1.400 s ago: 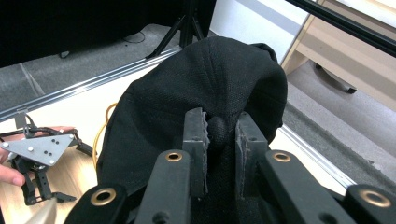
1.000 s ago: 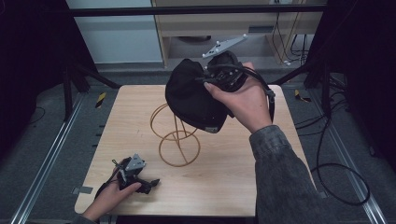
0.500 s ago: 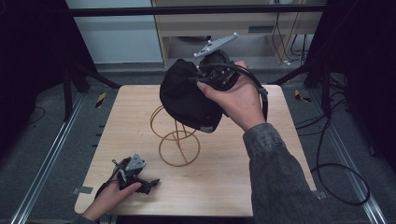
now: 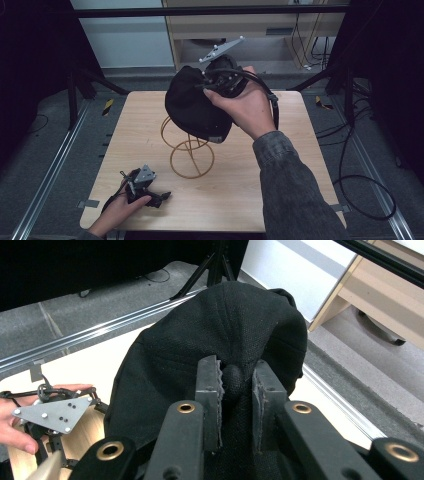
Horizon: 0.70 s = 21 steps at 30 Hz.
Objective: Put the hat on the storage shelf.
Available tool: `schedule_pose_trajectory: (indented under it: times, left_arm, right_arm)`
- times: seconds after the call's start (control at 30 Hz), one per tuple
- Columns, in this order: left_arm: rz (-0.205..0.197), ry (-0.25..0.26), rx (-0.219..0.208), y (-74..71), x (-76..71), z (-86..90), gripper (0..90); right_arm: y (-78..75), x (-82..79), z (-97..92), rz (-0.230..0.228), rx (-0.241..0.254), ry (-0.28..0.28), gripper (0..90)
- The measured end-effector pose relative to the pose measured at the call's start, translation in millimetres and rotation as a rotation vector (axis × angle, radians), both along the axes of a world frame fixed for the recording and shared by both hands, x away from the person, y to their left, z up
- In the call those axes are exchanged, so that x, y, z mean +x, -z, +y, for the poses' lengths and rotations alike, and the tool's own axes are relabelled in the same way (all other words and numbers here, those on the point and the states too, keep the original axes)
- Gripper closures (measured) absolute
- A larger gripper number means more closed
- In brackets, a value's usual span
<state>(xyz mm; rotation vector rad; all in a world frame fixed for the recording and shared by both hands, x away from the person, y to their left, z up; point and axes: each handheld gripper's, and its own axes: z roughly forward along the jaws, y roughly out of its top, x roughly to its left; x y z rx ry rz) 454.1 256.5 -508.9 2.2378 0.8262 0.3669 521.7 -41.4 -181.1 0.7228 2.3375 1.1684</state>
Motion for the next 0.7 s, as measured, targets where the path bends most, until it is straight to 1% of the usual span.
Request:
schedule_pose_trajectory:
  times: [0.5, 0.63, 0.7]
  left_arm:
    - [0.000, 0.000, 0.001, 0.0, 0.0, 0.0, 0.0]
    - [0.000, 0.000, 0.000, 0.0, 0.0, 0.0, 0.0]
    - [0.000, 0.000, 0.000, 0.0, 0.0, 0.0, 0.0]
  right_arm:
    - [10.3, 8.9, 25.0, 0.032, -0.030, -0.031, 77.5]
    - [11.1, 10.3, 28.0, 0.034, -0.037, -0.039, 77.5]
    - [11.8, 10.7, 29.5, 0.036, -0.033, -0.040, 77.5]
